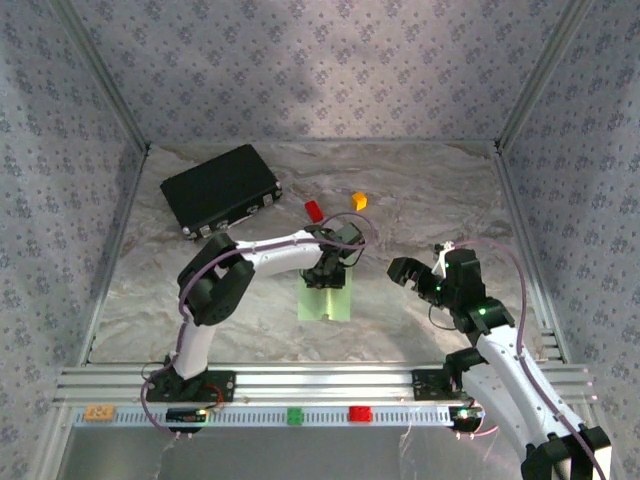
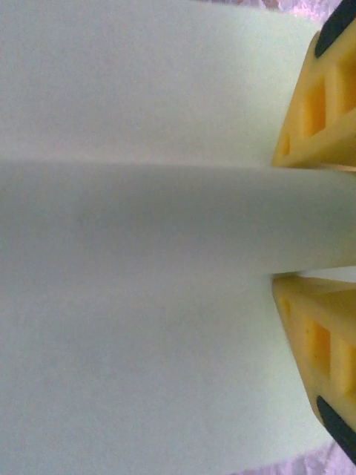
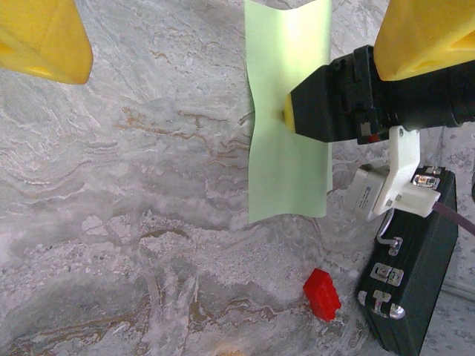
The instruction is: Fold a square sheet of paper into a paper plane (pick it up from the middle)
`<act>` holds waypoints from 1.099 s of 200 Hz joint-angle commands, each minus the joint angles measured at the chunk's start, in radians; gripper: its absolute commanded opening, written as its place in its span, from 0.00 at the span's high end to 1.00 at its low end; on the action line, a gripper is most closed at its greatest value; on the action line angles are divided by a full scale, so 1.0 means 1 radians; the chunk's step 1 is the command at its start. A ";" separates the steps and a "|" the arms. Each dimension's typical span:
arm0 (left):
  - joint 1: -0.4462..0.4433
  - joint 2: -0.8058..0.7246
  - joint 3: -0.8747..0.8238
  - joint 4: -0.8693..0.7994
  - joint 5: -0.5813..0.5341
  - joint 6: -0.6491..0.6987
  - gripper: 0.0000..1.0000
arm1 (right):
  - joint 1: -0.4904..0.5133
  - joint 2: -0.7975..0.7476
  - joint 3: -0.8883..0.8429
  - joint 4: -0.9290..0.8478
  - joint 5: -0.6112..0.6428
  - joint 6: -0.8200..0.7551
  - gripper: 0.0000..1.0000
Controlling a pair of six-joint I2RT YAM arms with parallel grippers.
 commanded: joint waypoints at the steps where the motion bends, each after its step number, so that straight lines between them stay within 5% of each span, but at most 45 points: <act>1: -0.006 -0.077 -0.037 0.045 -0.029 -0.005 0.65 | -0.008 -0.014 -0.006 -0.026 0.000 0.009 0.01; 49: -0.003 -0.191 -0.134 0.219 0.030 -0.007 0.66 | -0.008 -0.016 -0.006 -0.030 0.013 0.023 0.01; 135: 0.070 -0.318 -0.454 0.933 0.451 -0.252 0.66 | -0.010 -0.044 -0.014 0.018 -0.058 0.003 0.01; 220: 0.069 -0.241 -0.596 1.235 0.523 -0.380 0.66 | -0.011 -0.056 -0.026 0.040 -0.077 0.011 0.01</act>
